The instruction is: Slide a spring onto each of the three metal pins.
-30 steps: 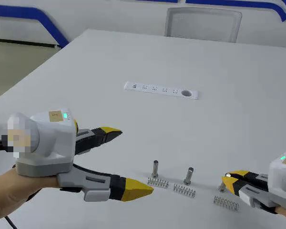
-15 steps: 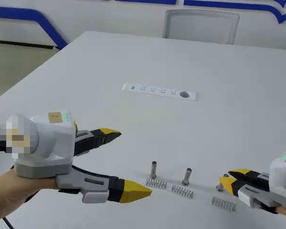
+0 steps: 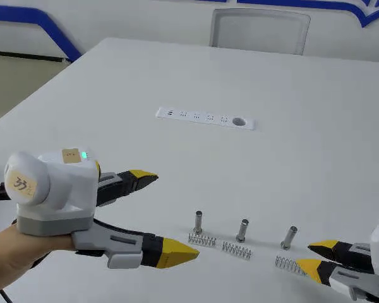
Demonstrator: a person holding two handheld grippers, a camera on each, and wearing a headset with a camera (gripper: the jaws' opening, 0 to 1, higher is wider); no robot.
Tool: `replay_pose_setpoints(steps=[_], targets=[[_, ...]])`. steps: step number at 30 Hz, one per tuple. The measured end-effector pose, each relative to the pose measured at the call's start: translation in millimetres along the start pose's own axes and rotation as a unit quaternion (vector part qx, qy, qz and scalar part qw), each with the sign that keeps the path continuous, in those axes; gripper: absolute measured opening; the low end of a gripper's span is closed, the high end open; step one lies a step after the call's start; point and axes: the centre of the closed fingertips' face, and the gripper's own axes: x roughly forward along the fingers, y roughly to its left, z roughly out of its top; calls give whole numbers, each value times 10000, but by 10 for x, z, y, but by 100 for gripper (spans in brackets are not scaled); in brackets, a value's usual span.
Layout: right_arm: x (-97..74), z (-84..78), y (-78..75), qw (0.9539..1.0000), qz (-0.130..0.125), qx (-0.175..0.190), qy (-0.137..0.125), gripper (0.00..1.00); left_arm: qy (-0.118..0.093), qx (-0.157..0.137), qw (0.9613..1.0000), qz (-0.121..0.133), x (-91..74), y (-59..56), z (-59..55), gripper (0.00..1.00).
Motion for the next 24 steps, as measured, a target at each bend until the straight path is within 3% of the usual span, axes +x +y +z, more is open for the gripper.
replay_pose_setpoints(steps=[7, 11, 14, 18, 24], targets=[[63, -133, 65, 9992, 297, -109, 261, 23, 32, -28, 10000, -38, 14, -5, -16, 93], [94, -181, 68, 9985, 395, -161, 354, 23, 131, -32, 9999, -48, 20, -3, -81, 93], [122, -202, 76, 9973, 488, -372, 396, 24, 164, -42, 9998, -68, 25, -11, -96, 93], [164, -193, 59, 9970, 510, -472, 326, 24, 118, -63, 9998, -130, 28, -42, -56, 92], [207, -242, 113, 9949, 759, -593, 313, 25, 158, -38, 9998, -85, 13, -11, -51, 92]])
